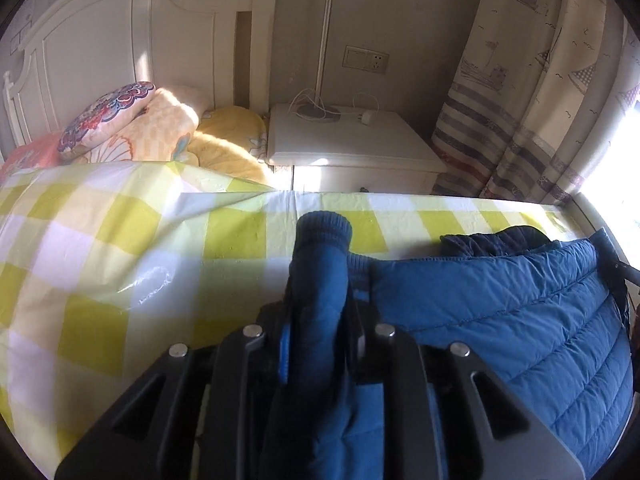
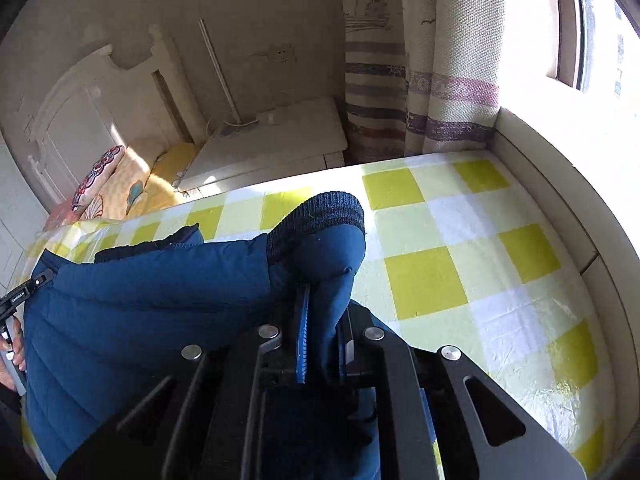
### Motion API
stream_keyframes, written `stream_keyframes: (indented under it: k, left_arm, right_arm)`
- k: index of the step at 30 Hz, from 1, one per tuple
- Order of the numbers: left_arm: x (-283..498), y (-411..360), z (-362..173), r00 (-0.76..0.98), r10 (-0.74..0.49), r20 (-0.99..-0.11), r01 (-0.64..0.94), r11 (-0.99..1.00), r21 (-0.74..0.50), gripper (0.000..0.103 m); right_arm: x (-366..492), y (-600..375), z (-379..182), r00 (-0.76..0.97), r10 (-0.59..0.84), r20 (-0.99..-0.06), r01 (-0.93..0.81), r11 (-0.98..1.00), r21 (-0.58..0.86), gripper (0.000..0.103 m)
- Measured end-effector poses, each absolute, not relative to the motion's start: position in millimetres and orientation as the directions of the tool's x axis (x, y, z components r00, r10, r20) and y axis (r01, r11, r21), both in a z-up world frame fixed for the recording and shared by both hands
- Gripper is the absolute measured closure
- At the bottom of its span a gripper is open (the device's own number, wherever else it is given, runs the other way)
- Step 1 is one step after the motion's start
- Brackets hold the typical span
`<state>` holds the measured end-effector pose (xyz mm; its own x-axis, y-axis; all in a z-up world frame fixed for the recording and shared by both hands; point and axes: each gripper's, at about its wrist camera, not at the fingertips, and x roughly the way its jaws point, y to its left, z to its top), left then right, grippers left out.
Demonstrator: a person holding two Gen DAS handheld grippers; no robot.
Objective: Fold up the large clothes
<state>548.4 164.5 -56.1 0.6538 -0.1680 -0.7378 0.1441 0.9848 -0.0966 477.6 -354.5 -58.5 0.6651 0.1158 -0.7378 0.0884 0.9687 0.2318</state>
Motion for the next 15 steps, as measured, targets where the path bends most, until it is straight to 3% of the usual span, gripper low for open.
stream_keyframes:
  k: [3, 5, 6, 7, 9, 10, 12, 15]
  left_arm:
    - [562.0, 153.2, -93.9, 0.578, -0.083, -0.812, 0.105, 0.994, -0.026, 0.067]
    - [560.9, 145.2, -91.2, 0.6, -0.006, -0.8, 0.088, 0.994, 0.058, 0.06]
    - [559.7, 141.8, -90.8, 0.607, 0.045, -0.793, 0.075, 0.991, 0.113, 0.05]
    - [557.5, 138.7, -89.0, 0.615, 0.098, -0.783, 0.06, 0.984, 0.17, 0.045]
    - [548.4, 135.4, -75.6, 0.654, 0.169, -0.737, 0.028, 0.969, 0.246, 0.028]
    - [540.6, 133.8, -64.4, 0.691, 0.202, -0.694, 0.0, 0.96, 0.28, 0.024]
    - [521.3, 125.4, -38.6, 0.77, 0.213, -0.602, -0.039, 0.957, 0.289, 0.005]
    - [507.2, 93.4, -9.7, 0.814, 0.098, -0.572, 0.038, 0.975, 0.221, 0.003]
  right_arm:
    - [495.0, -352.1, -85.6, 0.58, 0.107, -0.808, 0.105, 0.973, 0.205, 0.09]
    - [495.9, -352.2, -97.0, 0.586, 0.113, -0.802, 0.123, 0.966, 0.225, 0.09]
    - [496.3, -352.1, -96.5, 0.584, 0.109, -0.805, 0.127, 0.967, 0.223, 0.09]
    - [495.8, -350.9, -94.8, 0.58, 0.102, -0.809, 0.128, 0.969, 0.214, 0.078]
    - [490.8, -348.4, -85.1, 0.567, 0.043, -0.823, 0.144, 0.978, 0.151, 0.041]
    - [485.5, -347.3, -75.6, 0.586, 0.009, -0.81, 0.153, 0.981, 0.121, 0.038]
    - [470.0, -341.5, -51.6, 0.661, 0.006, -0.75, 0.122, 0.986, 0.116, 0.038]
    - [463.8, -303.1, -23.6, 0.704, 0.059, -0.707, 0.018, 0.995, 0.101, 0.038]
